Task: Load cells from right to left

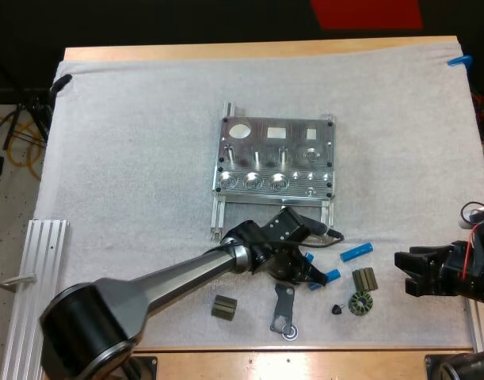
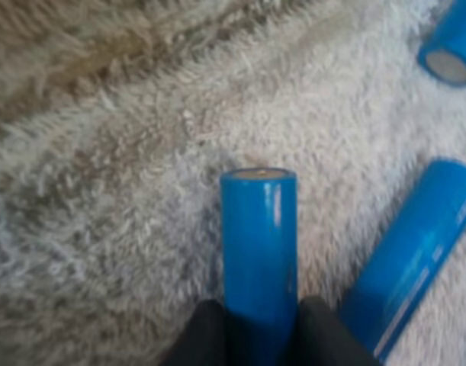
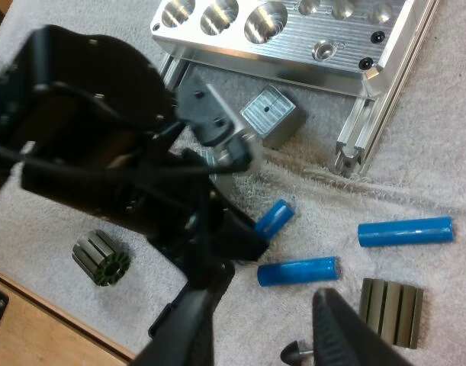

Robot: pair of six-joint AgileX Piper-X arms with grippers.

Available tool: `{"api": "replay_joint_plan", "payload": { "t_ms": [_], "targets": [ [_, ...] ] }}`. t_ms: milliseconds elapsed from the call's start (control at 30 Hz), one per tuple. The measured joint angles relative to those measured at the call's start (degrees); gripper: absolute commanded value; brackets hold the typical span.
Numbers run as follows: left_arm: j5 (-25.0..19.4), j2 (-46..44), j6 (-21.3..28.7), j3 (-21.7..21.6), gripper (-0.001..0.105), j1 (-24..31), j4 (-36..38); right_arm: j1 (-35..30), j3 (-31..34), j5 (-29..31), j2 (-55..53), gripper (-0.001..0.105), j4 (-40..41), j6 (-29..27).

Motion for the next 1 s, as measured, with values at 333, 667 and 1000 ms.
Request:
{"api": "replay_joint_plan", "payload": {
  "t_ms": [333, 667, 1000],
  "targets": [
    [-7.67, -14.08, 21.27, 0.03, 0.000, 0.00, 8.78, 0.00, -0.22, -1.12, 0.00, 0.032, 0.00, 1.05],
    [-9.29, -32.79, 28.34, 0.10, 0.000, 0.00, 13.64, 0.00, -0.43, -10.26, 0.00, 0.032, -5.23, 8.41],
    [-7.71, -44.76, 34.18, 0.10, 0.000, 0.00, 13.97, 0.00, -0.43, -18.22, 0.00, 0.036, -12.89, 16.30]
  ]
}}
